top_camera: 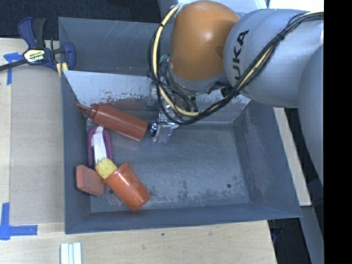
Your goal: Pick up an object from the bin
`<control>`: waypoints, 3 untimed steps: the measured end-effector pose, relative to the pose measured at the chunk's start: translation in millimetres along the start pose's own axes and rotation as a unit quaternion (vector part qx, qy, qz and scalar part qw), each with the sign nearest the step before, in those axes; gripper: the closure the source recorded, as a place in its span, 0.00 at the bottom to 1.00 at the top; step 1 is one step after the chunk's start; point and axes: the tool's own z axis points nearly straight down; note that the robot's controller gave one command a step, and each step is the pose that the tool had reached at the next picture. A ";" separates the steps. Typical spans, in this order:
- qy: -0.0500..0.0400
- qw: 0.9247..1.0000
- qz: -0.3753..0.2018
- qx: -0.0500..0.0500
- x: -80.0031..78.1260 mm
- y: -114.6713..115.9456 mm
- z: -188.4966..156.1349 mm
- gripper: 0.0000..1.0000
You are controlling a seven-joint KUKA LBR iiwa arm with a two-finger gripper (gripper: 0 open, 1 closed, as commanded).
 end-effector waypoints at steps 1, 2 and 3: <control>0.000 1.000 0.000 0.000 0.0 0.0 0.0 0.00; 0.000 1.000 0.006 0.000 3.5 -7.4 -110.3 0.00; -0.010 1.000 0.029 -0.002 -0.7 -7.6 -113.7 0.00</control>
Offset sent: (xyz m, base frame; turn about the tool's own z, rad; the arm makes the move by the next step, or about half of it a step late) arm -0.0057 -0.0106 0.1446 0.0183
